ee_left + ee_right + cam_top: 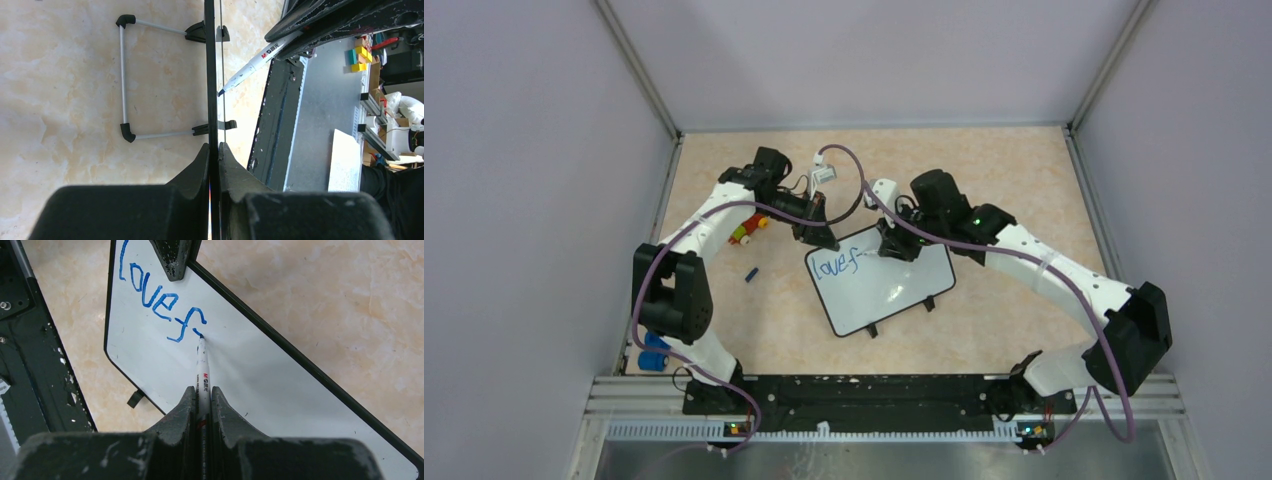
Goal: Write a sentence on the whiteboard
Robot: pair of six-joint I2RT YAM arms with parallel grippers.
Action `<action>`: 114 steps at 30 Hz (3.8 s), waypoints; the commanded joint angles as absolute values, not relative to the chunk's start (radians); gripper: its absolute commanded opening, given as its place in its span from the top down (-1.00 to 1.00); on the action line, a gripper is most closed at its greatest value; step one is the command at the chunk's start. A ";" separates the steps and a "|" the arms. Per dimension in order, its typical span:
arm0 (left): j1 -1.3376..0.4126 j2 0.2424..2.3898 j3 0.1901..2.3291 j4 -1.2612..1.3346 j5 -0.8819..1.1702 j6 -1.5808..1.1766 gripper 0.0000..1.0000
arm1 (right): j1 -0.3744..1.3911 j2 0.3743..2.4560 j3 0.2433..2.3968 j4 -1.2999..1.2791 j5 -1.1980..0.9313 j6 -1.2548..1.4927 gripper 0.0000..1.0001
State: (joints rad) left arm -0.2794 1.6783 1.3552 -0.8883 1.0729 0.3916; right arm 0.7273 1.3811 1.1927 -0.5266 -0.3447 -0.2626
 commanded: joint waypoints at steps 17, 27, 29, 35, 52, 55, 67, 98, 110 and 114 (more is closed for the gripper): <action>-0.301 1.676 1.376 -0.897 1.102 0.416 1.00 | 0.738 1.366 1.147 -0.539 -0.356 -0.293 1.00; -0.301 1.676 1.375 -0.896 1.102 0.414 1.00 | 0.735 1.349 1.164 -0.545 -0.316 -0.293 1.00; -0.301 1.674 1.376 -0.896 1.103 0.414 1.00 | 0.733 1.352 1.178 -0.544 -0.315 -0.293 1.00; -0.301 1.670 1.374 -0.897 1.104 0.413 1.00 | 0.735 1.350 1.238 -0.559 -0.341 -0.284 1.00; -0.301 1.668 1.375 -0.900 1.106 0.415 1.00 | 0.735 1.394 1.289 -0.542 -0.333 -0.276 1.00; -0.301 1.669 1.376 -0.899 1.107 0.416 1.00 | 0.735 1.399 1.289 -0.538 -0.322 -0.279 1.00; -0.300 1.670 1.377 -0.901 1.105 0.416 1.00 | 0.735 1.428 1.292 -0.533 -0.311 -0.279 1.00; -0.300 1.664 1.377 -0.900 1.096 0.414 1.00 | 0.696 1.399 1.288 -0.548 -0.333 -0.290 1.00; -0.301 1.670 1.378 -0.902 1.098 0.417 1.00 | 0.696 1.360 1.201 -0.557 -0.340 -0.287 1.00; -0.301 1.667 1.378 -0.901 1.097 0.417 1.00 | 0.698 1.345 1.176 -0.561 -0.337 -0.288 1.00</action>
State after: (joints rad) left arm -0.2806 1.6783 1.3563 -0.8909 1.0698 0.3920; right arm 0.7036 1.3827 1.1980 -0.5716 -0.3569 -0.2733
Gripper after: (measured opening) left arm 0.106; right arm 0.080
